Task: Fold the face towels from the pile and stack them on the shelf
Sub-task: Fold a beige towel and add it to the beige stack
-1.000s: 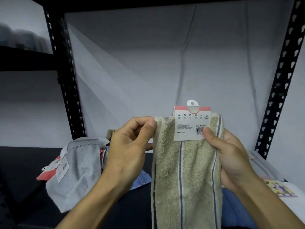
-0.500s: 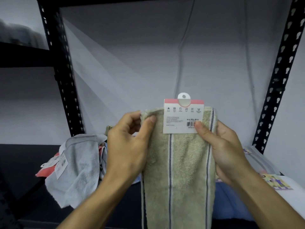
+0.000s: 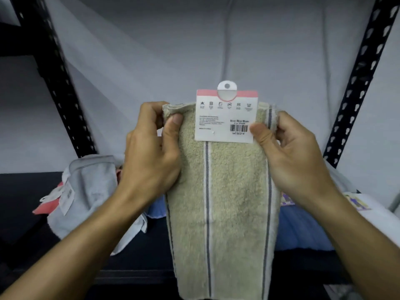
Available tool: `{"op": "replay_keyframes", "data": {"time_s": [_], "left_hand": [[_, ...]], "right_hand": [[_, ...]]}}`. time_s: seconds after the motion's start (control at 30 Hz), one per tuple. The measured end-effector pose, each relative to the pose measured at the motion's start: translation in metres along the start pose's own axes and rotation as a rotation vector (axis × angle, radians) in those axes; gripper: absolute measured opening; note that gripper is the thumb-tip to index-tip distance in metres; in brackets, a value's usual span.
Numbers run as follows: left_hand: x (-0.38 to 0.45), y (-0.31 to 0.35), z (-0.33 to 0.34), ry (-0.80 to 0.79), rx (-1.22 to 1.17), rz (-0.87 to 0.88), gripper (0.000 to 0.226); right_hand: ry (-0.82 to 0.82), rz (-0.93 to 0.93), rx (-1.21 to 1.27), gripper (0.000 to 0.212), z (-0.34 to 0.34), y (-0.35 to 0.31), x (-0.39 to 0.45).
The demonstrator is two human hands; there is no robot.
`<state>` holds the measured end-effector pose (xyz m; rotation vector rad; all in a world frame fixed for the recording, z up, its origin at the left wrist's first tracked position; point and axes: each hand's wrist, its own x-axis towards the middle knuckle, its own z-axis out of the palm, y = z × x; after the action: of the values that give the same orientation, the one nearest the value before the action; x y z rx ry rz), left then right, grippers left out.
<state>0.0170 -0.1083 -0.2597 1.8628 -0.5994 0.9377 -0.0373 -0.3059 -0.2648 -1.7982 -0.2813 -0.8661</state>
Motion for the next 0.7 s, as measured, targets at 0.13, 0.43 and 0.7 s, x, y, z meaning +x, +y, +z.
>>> {"op": "replay_keyframes", "data": {"time_s": [0.13,0.43,0.7], "left_hand": [[0.027,-0.032,0.032,-0.103,-0.005,-0.21,0.013],[0.003,-0.174,0.135,-0.56,0.288,-0.594,0.03],[-0.007,-0.206,0.165,-0.695,0.661,-0.377,0.032]], "right_hand": [[-0.003,0.199,0.016,0.034,0.007,0.03,0.029],[-0.507,0.551,-0.608,0.017,0.059,0.182,0.043],[-0.61,0.478,-1.019,0.008,0.078,0.221,0.052]]}}
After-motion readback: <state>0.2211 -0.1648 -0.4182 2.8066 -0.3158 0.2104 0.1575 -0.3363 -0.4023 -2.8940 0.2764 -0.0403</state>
